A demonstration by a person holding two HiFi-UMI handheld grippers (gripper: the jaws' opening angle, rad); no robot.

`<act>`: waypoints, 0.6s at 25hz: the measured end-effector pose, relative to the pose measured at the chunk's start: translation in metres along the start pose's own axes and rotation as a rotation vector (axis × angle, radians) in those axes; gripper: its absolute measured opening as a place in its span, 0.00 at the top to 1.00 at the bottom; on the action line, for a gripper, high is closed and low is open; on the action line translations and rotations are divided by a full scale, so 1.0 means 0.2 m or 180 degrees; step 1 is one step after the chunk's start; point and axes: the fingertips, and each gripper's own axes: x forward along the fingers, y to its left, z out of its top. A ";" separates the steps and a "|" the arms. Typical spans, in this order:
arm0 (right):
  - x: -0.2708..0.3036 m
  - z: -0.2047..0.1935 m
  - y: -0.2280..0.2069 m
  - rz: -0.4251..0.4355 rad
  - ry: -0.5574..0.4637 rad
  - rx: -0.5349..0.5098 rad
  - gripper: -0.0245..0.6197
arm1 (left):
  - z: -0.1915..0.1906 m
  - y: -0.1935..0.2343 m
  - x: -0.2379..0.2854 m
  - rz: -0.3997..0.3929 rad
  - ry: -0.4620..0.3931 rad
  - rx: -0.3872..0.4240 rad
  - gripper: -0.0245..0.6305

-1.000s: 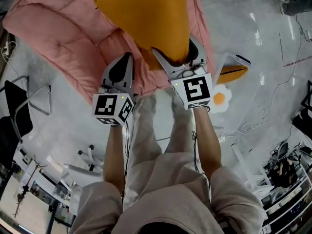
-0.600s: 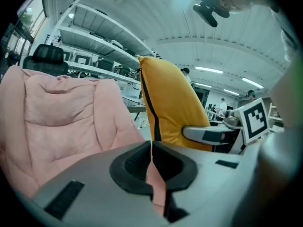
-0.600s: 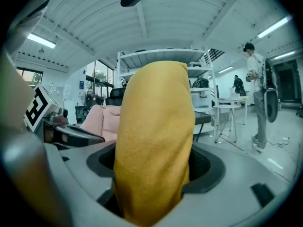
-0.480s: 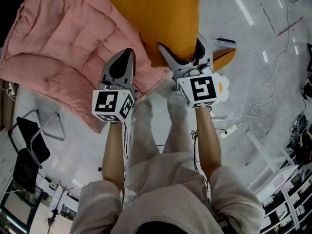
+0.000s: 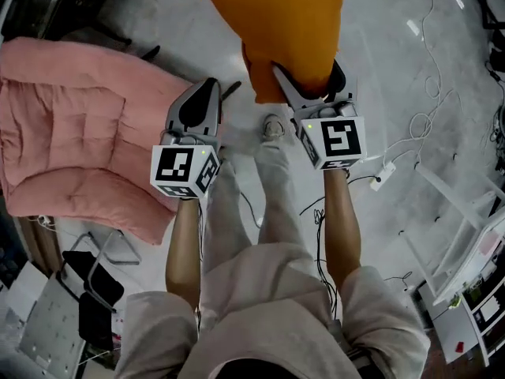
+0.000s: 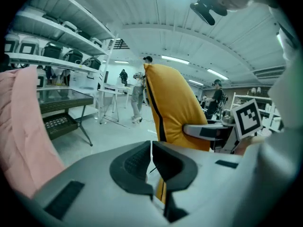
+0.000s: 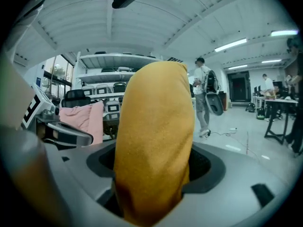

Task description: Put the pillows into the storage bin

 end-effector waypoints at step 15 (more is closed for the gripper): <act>-0.71 -1.07 -1.12 -0.1214 0.0825 0.0798 0.38 | -0.36 -1.05 0.80 -0.1078 0.0665 0.0394 0.94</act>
